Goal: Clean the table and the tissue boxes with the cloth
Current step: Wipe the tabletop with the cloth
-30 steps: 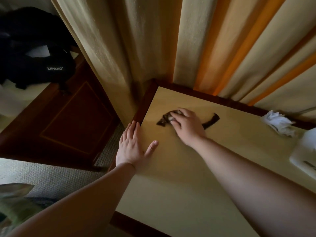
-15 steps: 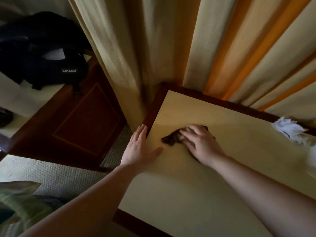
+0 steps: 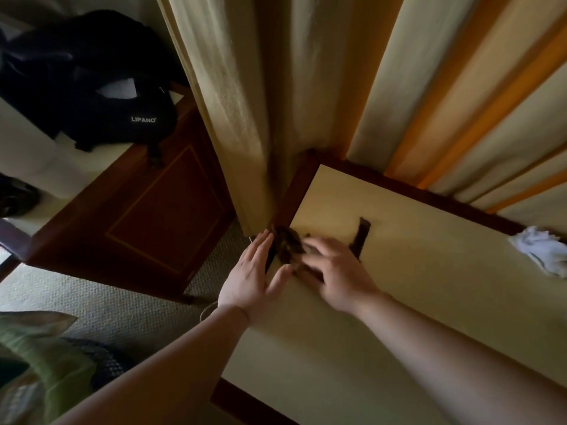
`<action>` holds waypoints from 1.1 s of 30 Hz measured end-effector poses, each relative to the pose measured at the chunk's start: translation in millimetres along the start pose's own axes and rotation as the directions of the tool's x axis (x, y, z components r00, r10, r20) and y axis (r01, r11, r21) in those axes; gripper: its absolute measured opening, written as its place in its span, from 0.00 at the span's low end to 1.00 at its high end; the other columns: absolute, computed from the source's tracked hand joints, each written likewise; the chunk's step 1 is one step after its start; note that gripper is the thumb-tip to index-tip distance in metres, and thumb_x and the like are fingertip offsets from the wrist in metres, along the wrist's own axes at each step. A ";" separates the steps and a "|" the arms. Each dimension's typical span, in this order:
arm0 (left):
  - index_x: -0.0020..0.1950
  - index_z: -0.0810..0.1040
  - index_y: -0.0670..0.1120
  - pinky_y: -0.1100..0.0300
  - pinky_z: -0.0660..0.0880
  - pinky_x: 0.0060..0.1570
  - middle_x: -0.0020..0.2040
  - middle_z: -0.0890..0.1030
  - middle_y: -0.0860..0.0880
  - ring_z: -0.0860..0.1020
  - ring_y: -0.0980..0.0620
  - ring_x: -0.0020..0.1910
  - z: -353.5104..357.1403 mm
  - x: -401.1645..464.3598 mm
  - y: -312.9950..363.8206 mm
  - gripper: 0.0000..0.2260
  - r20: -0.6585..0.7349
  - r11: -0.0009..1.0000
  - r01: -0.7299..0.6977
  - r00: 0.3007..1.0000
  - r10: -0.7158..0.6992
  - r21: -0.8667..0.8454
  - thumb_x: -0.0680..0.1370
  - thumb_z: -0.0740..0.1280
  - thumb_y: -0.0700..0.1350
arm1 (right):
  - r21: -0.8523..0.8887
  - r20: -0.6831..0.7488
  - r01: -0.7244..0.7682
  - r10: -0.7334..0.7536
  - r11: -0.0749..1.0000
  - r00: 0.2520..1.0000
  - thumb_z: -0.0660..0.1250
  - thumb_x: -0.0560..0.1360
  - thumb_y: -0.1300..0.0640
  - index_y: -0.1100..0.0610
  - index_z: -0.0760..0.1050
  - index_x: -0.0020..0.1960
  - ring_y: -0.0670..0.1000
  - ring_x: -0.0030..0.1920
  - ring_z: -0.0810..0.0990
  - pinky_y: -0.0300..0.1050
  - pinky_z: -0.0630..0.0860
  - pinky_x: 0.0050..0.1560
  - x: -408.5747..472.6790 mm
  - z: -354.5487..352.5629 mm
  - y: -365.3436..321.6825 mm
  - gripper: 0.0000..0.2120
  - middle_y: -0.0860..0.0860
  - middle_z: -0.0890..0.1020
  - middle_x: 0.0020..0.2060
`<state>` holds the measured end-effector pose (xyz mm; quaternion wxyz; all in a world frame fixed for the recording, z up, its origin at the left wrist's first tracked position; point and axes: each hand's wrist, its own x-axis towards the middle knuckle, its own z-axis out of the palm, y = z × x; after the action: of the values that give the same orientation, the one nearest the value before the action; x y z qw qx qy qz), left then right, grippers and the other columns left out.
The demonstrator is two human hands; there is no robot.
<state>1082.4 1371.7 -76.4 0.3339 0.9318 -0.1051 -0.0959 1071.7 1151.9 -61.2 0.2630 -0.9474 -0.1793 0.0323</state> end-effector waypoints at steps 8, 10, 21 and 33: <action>0.84 0.53 0.56 0.53 0.63 0.76 0.83 0.54 0.60 0.54 0.58 0.81 -3.6 -2.0 3.9 0.44 0.026 1.000 0.004 1.000 -0.003 -0.007 0.74 0.50 0.79 | -0.109 -0.164 -0.278 0.258 0.954 0.952 0.69 0.80 0.50 0.53 0.81 0.69 0.59 0.68 0.76 0.58 0.75 0.68 -27.8 -40.0 78.2 0.19 0.55 0.77 0.69; 0.84 0.53 0.56 0.53 0.63 0.76 0.83 0.54 0.61 0.54 0.59 0.81 -3.1 -1.4 2.8 0.44 0.025 1.000 -0.001 1.000 0.001 -0.019 0.74 0.52 0.79 | -0.128 -0.205 -0.414 0.385 0.901 0.900 0.66 0.82 0.48 0.52 0.79 0.71 0.60 0.69 0.73 0.55 0.73 0.68 12.2 -55.2 97.6 0.19 0.55 0.75 0.70; 0.85 0.50 0.52 0.54 0.61 0.77 0.83 0.56 0.55 0.54 0.56 0.82 -0.6 0.9 -4.0 0.54 0.044 0.998 -0.008 0.999 0.011 -0.069 0.68 0.50 0.83 | -0.057 -0.097 -0.240 0.233 0.969 0.968 0.63 0.84 0.47 0.51 0.80 0.70 0.59 0.72 0.71 0.51 0.67 0.73 129.6 -23.0 59.3 0.18 0.54 0.75 0.73; 0.84 0.58 0.53 0.46 0.66 0.74 0.82 0.59 0.54 0.58 0.53 0.81 -2.7 0.5 -3.1 0.48 0.033 0.998 -0.061 0.998 0.061 -0.013 0.72 0.47 0.82 | -0.018 0.084 0.020 -0.018 1.000 0.996 0.59 0.87 0.44 0.43 0.72 0.77 0.54 0.79 0.63 0.54 0.65 0.76 -86.2 18.2 -18.7 0.19 0.48 0.70 0.77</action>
<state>1083.9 1375.6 -76.5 0.3405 0.9244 -0.1386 -0.1019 982.3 1145.0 -70.1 0.2467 -0.9459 -0.1996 0.0678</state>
